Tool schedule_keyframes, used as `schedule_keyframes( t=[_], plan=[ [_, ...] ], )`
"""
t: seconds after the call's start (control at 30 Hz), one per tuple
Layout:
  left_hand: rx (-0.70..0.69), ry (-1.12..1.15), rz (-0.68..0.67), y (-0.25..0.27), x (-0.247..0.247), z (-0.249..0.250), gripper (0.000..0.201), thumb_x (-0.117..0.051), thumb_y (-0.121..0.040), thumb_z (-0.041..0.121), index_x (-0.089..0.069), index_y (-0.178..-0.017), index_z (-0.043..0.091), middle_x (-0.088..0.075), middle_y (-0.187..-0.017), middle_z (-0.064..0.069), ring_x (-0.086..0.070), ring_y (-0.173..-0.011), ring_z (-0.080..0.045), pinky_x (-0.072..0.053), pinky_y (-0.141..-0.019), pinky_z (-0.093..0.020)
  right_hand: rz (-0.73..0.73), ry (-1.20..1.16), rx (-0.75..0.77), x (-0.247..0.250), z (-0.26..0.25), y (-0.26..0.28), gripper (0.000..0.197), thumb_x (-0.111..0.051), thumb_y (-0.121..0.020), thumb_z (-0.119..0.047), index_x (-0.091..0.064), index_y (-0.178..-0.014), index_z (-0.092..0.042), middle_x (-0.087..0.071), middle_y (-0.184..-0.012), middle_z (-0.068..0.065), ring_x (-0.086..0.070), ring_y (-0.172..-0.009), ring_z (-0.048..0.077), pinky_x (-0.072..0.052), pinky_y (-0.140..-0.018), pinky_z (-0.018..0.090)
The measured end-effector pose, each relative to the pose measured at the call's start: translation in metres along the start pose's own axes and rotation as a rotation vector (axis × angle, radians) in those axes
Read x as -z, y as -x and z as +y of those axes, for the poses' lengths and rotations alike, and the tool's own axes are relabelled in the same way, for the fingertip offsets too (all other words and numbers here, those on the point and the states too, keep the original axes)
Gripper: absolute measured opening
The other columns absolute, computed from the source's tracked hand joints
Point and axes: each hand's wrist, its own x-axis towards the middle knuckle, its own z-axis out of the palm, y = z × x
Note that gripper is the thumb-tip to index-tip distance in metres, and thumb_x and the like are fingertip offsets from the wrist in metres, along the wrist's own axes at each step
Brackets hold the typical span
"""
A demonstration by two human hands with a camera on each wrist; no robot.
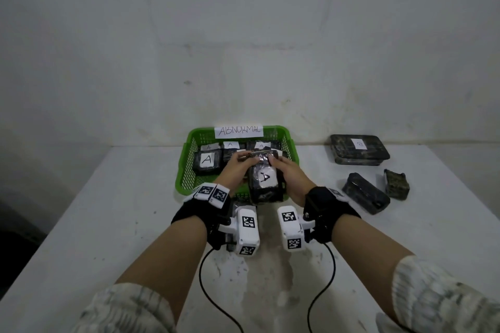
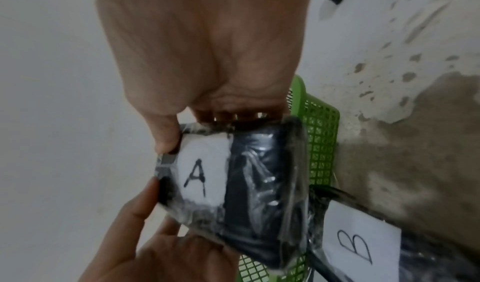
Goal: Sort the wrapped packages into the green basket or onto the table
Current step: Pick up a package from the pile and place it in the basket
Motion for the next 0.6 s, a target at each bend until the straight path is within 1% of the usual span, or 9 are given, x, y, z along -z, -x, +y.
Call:
schedule_keyframes(
  t=[0.07,0.13,0.23,0.3,0.37,0.43,0.5,0.6],
  plan=[
    [-0.015,-0.027,0.007,0.0001,0.0015,-0.0025,0.032,-0.060,-0.089,0.014,-0.046,-0.118,0.013,-0.057,-0.122,-0.015,-0.059,-0.095,-0.024,-0.049,-0.086,-0.038,0.015,-0.023,-0.012,-0.0021,0.0009,0.0014,0.024,-0.055,-0.096,-0.033,-0.061,-0.110,-0.014,-0.068,-0.112,0.007,-0.063,-0.106,0.023,-0.050,-0.088,0.036],
    [-0.039,-0.031,0.005,0.0008,0.0027,-0.0038,0.035,-0.060,-0.089,0.013,-0.047,-0.121,0.011,-0.056,-0.124,-0.016,-0.059,-0.098,-0.024,-0.050,-0.087,-0.037,0.023,-0.049,-0.031,-0.0022,0.0029,0.0022,0.026,-0.057,-0.094,-0.033,-0.060,-0.111,-0.013,-0.068,-0.113,0.008,-0.064,-0.104,0.024,-0.051,-0.084,0.036],
    [-0.058,-0.028,0.004,0.0004,0.0048,-0.0061,0.038,-0.062,-0.088,0.016,-0.049,-0.123,0.013,-0.057,-0.124,-0.016,-0.060,-0.103,-0.026,-0.050,-0.091,-0.039,0.008,-0.104,-0.058,-0.0011,0.0027,0.0039,0.040,-0.058,-0.093,-0.037,-0.058,-0.122,-0.008,-0.068,-0.117,0.012,-0.065,-0.106,0.026,-0.053,-0.084,0.038],
    [-0.047,-0.028,-0.012,0.0023,0.0046,-0.0063,0.038,-0.063,-0.087,0.019,-0.051,-0.122,0.016,-0.058,-0.123,-0.014,-0.060,-0.107,-0.028,-0.048,-0.096,-0.044,-0.021,-0.112,-0.049,-0.0010,-0.0009,0.0072,0.038,-0.052,-0.096,-0.038,-0.062,-0.120,-0.010,-0.069,-0.115,0.012,-0.067,-0.103,0.026,-0.054,-0.082,0.036],
    [-0.016,-0.015,-0.035,0.0055,0.0028,-0.0061,0.035,-0.061,-0.088,0.023,-0.052,-0.122,0.019,-0.060,-0.119,-0.010,-0.060,-0.106,-0.026,-0.046,-0.098,-0.048,-0.010,-0.112,-0.018,-0.0012,-0.0016,0.0073,0.035,-0.047,-0.099,-0.035,-0.065,-0.115,-0.009,-0.068,-0.115,0.016,-0.067,-0.099,0.027,-0.054,-0.082,0.036],
    [0.002,0.012,-0.038,0.0076,0.0006,-0.0053,0.034,-0.057,-0.091,0.025,-0.051,-0.123,0.018,-0.061,-0.112,-0.006,-0.060,-0.100,-0.022,-0.047,-0.096,-0.047,0.027,-0.119,0.005,-0.0014,-0.0012,0.0068,0.035,-0.049,-0.099,-0.032,-0.064,-0.116,-0.005,-0.067,-0.117,0.020,-0.066,-0.096,0.028,-0.054,-0.080,0.035],
    [-0.008,0.005,-0.031,0.0072,-0.0002,-0.0051,0.034,-0.055,-0.093,0.023,-0.050,-0.125,0.015,-0.060,-0.108,-0.004,-0.060,-0.095,-0.019,-0.050,-0.092,-0.045,0.036,-0.131,0.001,-0.0009,0.0008,0.0055,0.037,-0.051,-0.098,-0.032,-0.062,-0.118,-0.003,-0.067,-0.116,0.020,-0.066,-0.095,0.028,-0.054,-0.079,0.035],
    [-0.038,-0.036,-0.034,0.0075,-0.0003,-0.0039,0.034,-0.053,-0.093,0.022,-0.049,-0.126,0.014,-0.057,-0.105,0.000,-0.059,-0.091,-0.014,-0.052,-0.081,-0.036,0.022,-0.137,-0.014,-0.0004,0.0024,0.0049,0.032,-0.053,-0.097,-0.033,-0.065,-0.114,-0.009,-0.069,-0.112,0.014,-0.066,-0.096,0.027,-0.053,-0.084,0.038]
  ],
)
